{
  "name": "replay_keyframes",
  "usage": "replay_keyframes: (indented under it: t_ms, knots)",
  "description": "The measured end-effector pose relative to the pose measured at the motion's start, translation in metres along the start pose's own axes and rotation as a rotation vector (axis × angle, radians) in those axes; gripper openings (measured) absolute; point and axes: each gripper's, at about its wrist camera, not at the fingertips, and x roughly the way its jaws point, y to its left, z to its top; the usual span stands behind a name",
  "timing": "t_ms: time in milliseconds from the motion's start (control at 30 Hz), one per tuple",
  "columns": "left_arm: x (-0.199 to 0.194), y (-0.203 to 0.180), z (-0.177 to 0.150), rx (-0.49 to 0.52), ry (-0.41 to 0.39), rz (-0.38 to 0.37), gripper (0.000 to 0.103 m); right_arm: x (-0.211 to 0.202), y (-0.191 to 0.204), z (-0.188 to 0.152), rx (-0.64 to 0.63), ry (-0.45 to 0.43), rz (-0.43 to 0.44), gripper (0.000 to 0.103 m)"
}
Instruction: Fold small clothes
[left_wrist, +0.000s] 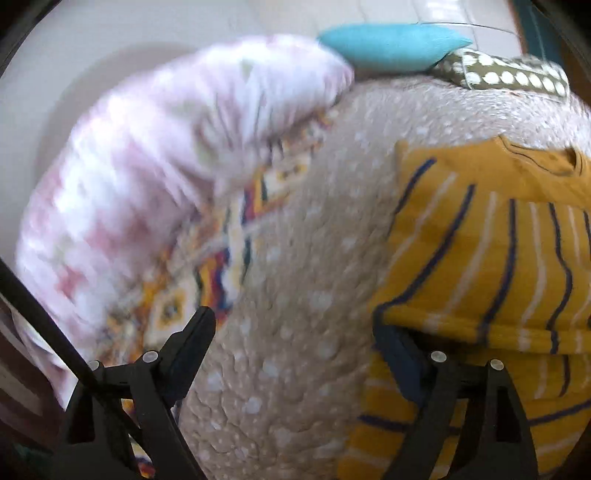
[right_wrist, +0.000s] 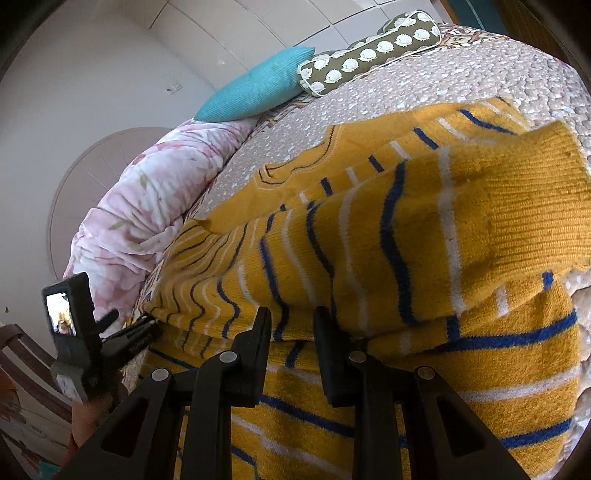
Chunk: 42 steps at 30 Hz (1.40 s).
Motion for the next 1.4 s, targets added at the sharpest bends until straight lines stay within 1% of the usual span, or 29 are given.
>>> replay_keyframes:
  t_ms: [33,67,100,167,200,267,367,433,467,500,533,567,600,667,700,733,800,833,867,900,933,967,1033,1100,1233,1300,1333,1367,1400]
  knots:
    - [0.002,0.011,-0.002,-0.012,0.006,0.053,0.077,0.000,0.000,0.000,0.001,0.000,0.002,0.024]
    - [0.001,0.017,-0.003,-0.021,0.001,0.038,0.077,0.000,-0.001,0.000,0.003,-0.001,0.002,0.024]
    - [-0.002,0.025,-0.004,-0.037,-0.001,-0.004,0.077,0.000,-0.002,0.000,0.007,-0.001,0.007,0.024]
    - [-0.012,0.039,-0.007,-0.075,0.001,-0.062,0.077,0.000,-0.002,0.000,0.012,-0.001,0.012,0.024]
    - [-0.018,0.043,-0.009,-0.091,-0.008,-0.094,0.077,-0.001,-0.002,0.000,0.014,-0.001,0.014,0.024]
    - [-0.034,0.044,-0.012,-0.117,-0.029,-0.181,0.078,0.000,-0.002,0.000,0.015,-0.001,0.015,0.024]
    - [-0.054,0.021,-0.008,-0.095,-0.063,-0.286,0.084,0.000,-0.003,0.000,0.017,-0.001,0.016,0.024]
    - [-0.060,-0.006,-0.005,-0.058,-0.074,-0.331,0.084,0.000,-0.003,0.001,0.019,0.000,0.015,0.024]
    - [-0.060,-0.020,-0.005,-0.039,-0.075,-0.362,0.084,0.000,-0.002,0.000,0.019,0.000,0.012,0.024]
    - [-0.055,-0.034,-0.003,-0.022,-0.076,-0.409,0.084,-0.001,-0.002,0.001,0.019,0.003,0.007,0.024]
    - [-0.050,-0.041,-0.002,-0.014,-0.072,-0.432,0.084,-0.001,-0.001,0.001,0.020,0.014,-0.005,0.024]
    - [-0.037,-0.051,-0.003,-0.007,-0.039,-0.433,0.084,-0.002,0.000,0.002,0.016,0.029,-0.016,0.024]
    - [-0.029,-0.054,-0.004,-0.012,-0.011,-0.436,0.084,-0.007,0.005,0.003,0.005,0.068,-0.041,0.024]
    - [-0.019,-0.047,-0.010,-0.070,-0.005,-0.501,0.085,-0.028,0.009,0.004,-0.004,0.094,-0.061,0.025]
    - [-0.016,-0.043,-0.011,-0.090,-0.001,-0.524,0.085,-0.050,0.011,0.009,-0.015,0.064,-0.059,0.025]
    - [-0.014,-0.041,-0.011,-0.105,0.005,-0.544,0.085,-0.063,0.010,0.014,-0.023,0.038,-0.073,0.025]
    - [-0.012,-0.042,-0.012,-0.104,-0.002,-0.544,0.087,-0.090,0.008,0.037,-0.038,-0.032,-0.140,0.025]
    - [-0.014,-0.044,-0.013,-0.100,-0.012,-0.540,0.087,-0.096,0.006,0.053,-0.051,-0.057,-0.188,0.029]
    - [-0.015,-0.044,-0.015,-0.099,-0.020,-0.539,0.087,-0.097,0.005,0.062,-0.057,-0.064,-0.221,0.030]
    - [-0.015,-0.043,-0.015,-0.103,-0.024,-0.544,0.087,-0.090,0.001,0.076,-0.068,-0.056,-0.268,0.030]
    - [-0.014,-0.042,-0.016,-0.111,-0.023,-0.553,0.088,-0.081,-0.001,0.085,-0.076,-0.031,-0.288,0.029]
    - [-0.012,-0.040,-0.016,-0.116,-0.021,-0.559,0.088,-0.063,-0.005,0.096,-0.094,0.015,-0.341,0.029]
    - [-0.012,-0.039,-0.016,-0.121,-0.020,-0.569,0.089,-0.040,-0.006,0.102,-0.127,0.056,-0.405,0.029]
    - [-0.012,-0.038,-0.016,-0.119,-0.019,-0.572,0.090,-0.014,-0.002,0.103,-0.167,0.119,-0.398,0.029]
    - [-0.012,-0.038,-0.016,-0.117,-0.021,-0.583,0.091,0.018,0.020,0.089,-0.281,0.229,-0.322,0.030]
    - [-0.012,-0.038,-0.016,-0.116,-0.021,-0.583,0.091,0.032,0.029,0.079,-0.351,0.272,-0.345,0.030]
    - [-0.012,-0.038,-0.016,-0.117,-0.021,-0.584,0.091,0.039,0.031,0.074,-0.382,0.281,-0.374,0.030]
    - [-0.012,-0.038,-0.016,-0.118,-0.021,-0.585,0.091,0.042,0.032,0.072,-0.399,0.291,-0.393,0.025]
    - [-0.012,-0.038,-0.016,-0.118,-0.021,-0.585,0.091,0.043,0.033,0.072,-0.406,0.294,-0.402,0.018]
